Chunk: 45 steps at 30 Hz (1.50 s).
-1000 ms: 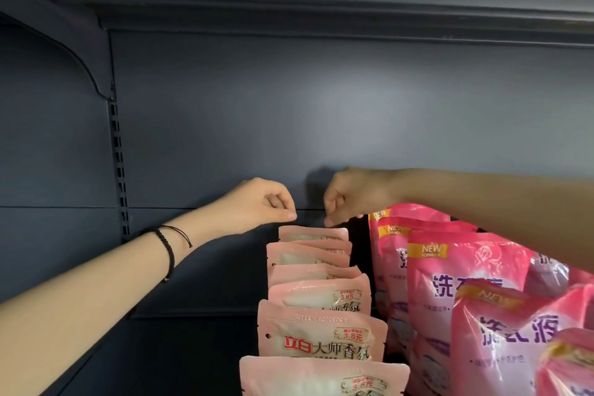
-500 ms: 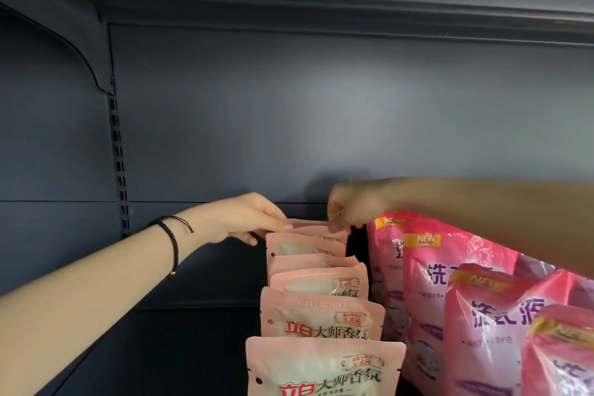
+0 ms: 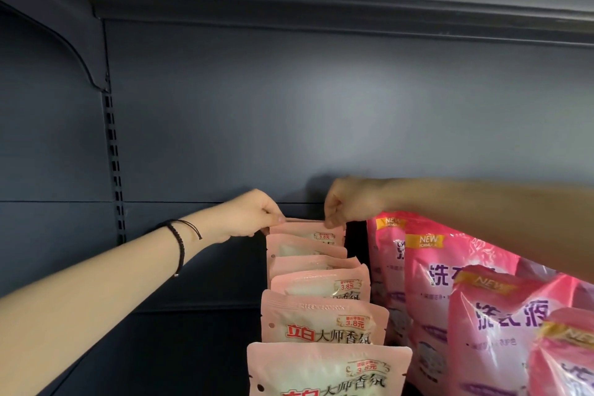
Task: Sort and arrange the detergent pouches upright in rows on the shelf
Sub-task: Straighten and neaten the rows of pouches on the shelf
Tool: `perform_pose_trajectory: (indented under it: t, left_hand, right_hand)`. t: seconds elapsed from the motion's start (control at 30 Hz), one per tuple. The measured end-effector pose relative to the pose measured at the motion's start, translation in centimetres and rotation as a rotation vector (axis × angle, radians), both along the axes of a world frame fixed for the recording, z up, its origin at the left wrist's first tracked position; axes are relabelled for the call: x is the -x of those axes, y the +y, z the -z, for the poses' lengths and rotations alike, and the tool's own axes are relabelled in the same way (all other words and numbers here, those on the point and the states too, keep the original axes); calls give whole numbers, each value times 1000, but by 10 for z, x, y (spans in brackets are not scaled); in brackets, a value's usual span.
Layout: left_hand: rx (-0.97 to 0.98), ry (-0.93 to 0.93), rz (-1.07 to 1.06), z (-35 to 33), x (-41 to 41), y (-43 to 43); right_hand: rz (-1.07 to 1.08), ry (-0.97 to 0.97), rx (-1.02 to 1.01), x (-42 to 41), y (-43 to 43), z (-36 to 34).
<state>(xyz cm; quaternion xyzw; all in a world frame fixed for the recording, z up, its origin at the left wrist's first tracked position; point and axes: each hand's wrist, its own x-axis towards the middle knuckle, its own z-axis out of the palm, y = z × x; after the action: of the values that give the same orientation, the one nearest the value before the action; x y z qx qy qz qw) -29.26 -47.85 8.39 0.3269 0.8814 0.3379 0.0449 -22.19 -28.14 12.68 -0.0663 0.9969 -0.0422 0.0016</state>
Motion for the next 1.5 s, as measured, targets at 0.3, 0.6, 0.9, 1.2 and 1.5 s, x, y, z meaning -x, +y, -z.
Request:
perform_pose_trajectory:
  t: [0.3, 0.6, 0.9, 1.2, 1.5]
  left_hand:
    - [-37, 145, 23, 10, -2, 0]
    - [-209, 297, 22, 9, -21, -20]
    - [-307, 89, 23, 28, -37, -25]
    - [-292, -90, 83, 25, -43, -25]
    - [-381, 52, 61, 29, -48, -25]
  right_hand:
    - [-20, -68, -119, 0, -2, -6]
    - [-81, 94, -81, -23, -16, -15]
    - [-88, -82, -139, -51, -23, -9]
    - [-87, -19, -256, -45, -20, -9]
    - [-95, 33, -217, -53, -21, -15]
